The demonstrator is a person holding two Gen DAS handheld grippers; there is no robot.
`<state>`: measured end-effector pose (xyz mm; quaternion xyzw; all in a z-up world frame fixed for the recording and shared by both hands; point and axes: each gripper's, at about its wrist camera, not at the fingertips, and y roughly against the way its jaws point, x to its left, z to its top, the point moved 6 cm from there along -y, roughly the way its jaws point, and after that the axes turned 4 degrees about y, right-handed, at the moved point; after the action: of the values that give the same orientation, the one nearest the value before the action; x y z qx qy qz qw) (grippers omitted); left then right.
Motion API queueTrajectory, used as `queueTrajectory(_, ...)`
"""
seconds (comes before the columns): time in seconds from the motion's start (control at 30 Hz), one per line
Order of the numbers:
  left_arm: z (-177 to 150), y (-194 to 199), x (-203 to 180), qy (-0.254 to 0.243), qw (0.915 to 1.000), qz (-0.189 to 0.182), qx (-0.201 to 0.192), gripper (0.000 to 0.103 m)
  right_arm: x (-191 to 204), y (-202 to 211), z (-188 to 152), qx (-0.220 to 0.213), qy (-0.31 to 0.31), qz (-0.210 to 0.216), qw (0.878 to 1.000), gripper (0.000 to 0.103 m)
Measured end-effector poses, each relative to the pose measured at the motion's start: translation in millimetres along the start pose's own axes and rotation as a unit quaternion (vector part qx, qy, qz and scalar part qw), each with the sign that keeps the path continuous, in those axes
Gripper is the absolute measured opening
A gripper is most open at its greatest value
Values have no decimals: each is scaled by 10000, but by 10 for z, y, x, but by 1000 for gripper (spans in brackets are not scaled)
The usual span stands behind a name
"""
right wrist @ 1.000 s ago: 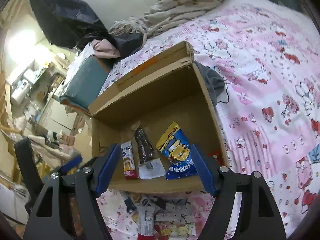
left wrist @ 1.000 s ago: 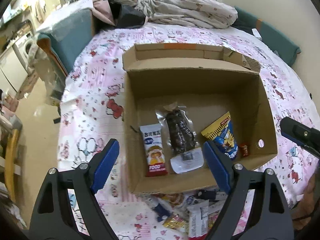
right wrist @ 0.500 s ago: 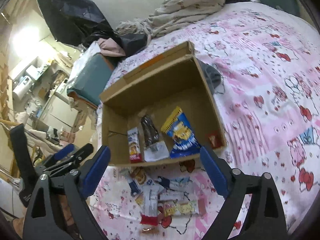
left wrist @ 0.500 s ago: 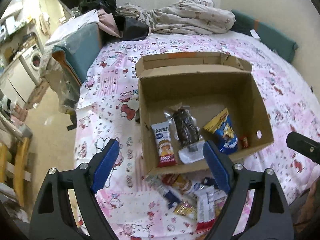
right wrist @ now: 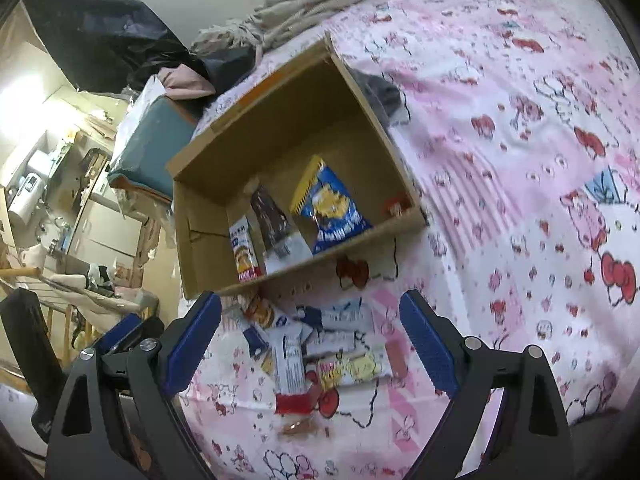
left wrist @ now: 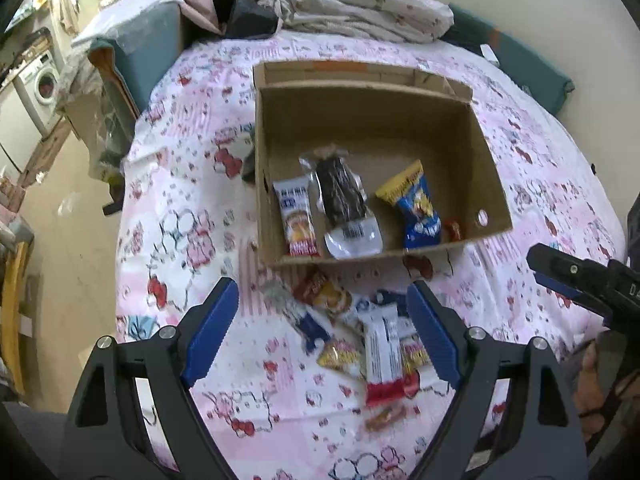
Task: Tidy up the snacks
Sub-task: 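Open the left tool to drop the rice cake packet and withdraw, then grasp the clear orange snack packet with the left tool while the right tool grasps the pink bear-print bar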
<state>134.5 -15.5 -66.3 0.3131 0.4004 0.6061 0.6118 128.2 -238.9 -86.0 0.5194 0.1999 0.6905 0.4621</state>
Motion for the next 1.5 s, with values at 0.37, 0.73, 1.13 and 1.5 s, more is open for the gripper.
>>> queueTrajectory(0.37,-469,-247,134,327,9953,-195,894,84,-115,7,-166,198,-332,-25,9992,93)
queueTrajectory(0.73,-1264,-657,-363,-10,9721,-537,2283,71,-154,-115,-197,396,-370,-186,9984,93)
queueTrajectory(1.13,-1598,-897,-747,-1405,9513,-461,2706,17,-123,-169,-221,517,-293,-207,9980,93)
queueTrajectory(1.5,-1448,-300,-631,-769,9555,-1182,2590,13,-178,-191,-272,702,-373,-257,9965,93)
